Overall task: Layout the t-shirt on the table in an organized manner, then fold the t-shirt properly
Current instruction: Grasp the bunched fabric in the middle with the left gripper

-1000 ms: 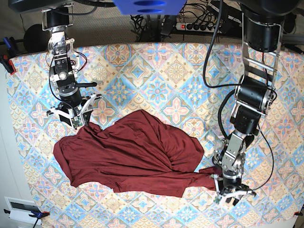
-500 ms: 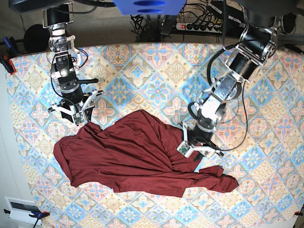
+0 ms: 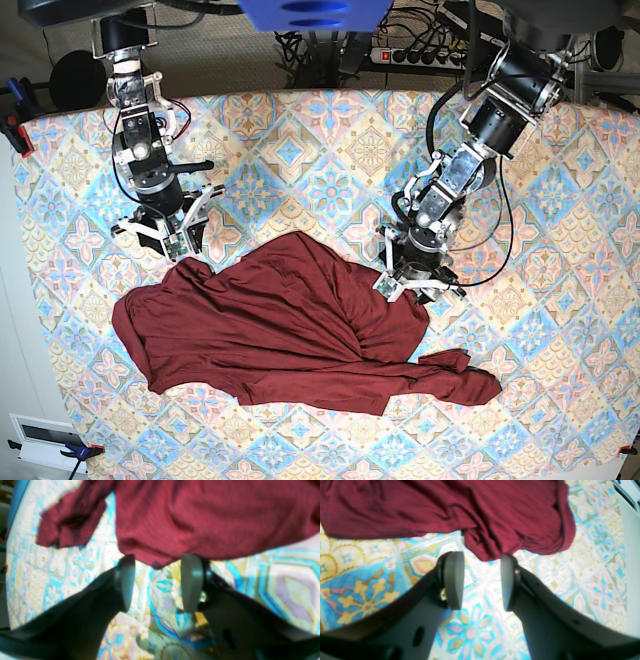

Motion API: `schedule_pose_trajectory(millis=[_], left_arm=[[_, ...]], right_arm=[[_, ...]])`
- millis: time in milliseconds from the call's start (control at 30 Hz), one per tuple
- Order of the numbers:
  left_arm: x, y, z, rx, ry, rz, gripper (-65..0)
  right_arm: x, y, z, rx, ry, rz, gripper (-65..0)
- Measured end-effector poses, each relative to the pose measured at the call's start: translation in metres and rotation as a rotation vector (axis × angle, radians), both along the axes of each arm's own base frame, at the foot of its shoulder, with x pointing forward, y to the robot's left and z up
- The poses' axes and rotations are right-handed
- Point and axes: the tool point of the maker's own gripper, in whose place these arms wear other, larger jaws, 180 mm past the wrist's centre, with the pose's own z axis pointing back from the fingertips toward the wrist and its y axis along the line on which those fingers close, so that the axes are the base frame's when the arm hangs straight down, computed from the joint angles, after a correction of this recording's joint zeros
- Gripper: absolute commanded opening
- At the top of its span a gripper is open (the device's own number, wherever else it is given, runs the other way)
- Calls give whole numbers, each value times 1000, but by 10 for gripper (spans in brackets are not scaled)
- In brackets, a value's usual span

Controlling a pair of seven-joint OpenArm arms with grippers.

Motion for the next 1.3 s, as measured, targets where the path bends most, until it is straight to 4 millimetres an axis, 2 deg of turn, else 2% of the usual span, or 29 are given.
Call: schedule_pose_trajectory(millis=[133, 167, 233, 300, 367, 533, 600, 667, 800, 867, 967, 1033, 1167, 1233, 1300], left_arm=[[3, -15, -7, 56, -11, -60, -279], [5, -25, -8, 66, -13, -83, -279], [11, -41, -12, 70, -19, -116, -280], [22, -47, -11, 77, -14, -107, -304], [31, -49, -10, 89, -1, -90, -378], [37, -59, -6, 71, 21, -120, -646], [42, -58, 0, 67, 20, -109, -650], [50, -57, 17, 37, -17, -98, -650], [52, -48, 81, -18, -153, -106, -650], [33, -53, 97, -4, -125, -150, -650], [-3, -74, 114, -51, -77, -235, -650], [-20, -88, 133, -108, -75, -263, -650], [-36, -92, 200, -209, -165, -266, -650], [-45, -94, 213, -235, -166, -282, -650], [-49, -99, 214, -271, -137, -298, -650]], right_arm=[[0, -2, 1, -5, -3, -6, -426], [0, -2, 1, -3, -2, -6, -426], [0, -1, 2, -1, -6, -4, -426], [2, 1, 9, -1, -22, 1, -426], [4, 3, 15, 5, -42, 7, -426], [3, 2, 14, 2, -39, 4, -426], [3, 2, 14, 2, -38, 4, -426], [3, 2, 14, 1, -38, 2, -426], [4, 1, 15, 0, -41, 0, -426], [3, 1, 14, 1, -38, 0, -426], [4, 0, 15, -1, -40, -1, -426], [4, 1, 15, 0, -42, 1, -426], [4, -2, 14, -8, -37, -4, -426], [5, -2, 15, -4, -41, -6, -426], [4, -1, 14, -2, -40, -3, -426]])
